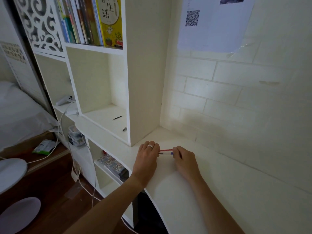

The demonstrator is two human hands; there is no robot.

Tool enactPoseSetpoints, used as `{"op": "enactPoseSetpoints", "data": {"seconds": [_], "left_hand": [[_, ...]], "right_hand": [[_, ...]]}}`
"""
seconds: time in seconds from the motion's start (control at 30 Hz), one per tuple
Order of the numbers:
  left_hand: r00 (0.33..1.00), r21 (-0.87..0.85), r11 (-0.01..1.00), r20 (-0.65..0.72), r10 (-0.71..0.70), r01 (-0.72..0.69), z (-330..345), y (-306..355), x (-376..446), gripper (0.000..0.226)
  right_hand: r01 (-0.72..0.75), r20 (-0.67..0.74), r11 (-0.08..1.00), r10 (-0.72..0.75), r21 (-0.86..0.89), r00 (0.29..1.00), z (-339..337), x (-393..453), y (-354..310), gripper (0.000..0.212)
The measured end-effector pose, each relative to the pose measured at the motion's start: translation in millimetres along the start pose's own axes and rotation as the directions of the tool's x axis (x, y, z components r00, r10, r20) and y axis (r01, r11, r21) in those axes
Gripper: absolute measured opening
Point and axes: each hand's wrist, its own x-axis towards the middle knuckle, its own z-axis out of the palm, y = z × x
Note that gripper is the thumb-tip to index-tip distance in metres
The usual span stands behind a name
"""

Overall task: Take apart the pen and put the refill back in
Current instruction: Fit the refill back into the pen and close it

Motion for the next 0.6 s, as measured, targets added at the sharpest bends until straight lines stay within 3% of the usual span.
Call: {"op": "enactPoseSetpoints", "data": {"seconds": [0.1,0.27,0.6], "left_hand": [[1.0,-0.003,1.0,-0.004,0.0,0.0,-0.2,1.1,-1.0,0.029],[1.0,0.012,1.0,-0.01,-0.013,0.013,0.2,0.5,-0.1,0.029],[0.999,-0.027,0.998,-0.007,0.049,-0.049,2.7,-1.0,0.2,0.024]], "right_hand": [[-0.047,-0.028,0.999,0.047,0.004,0.998,2.0,0.8,-2.0,0.047],[-0.02,0.003,1.0,0.02,0.007,1.0,-1.1,0.5,-5.2,0.022],[0.014,-0.022,1.0,-0.014,-0.024,1.0,-0.7,1.4,0.0,0.046]]}}
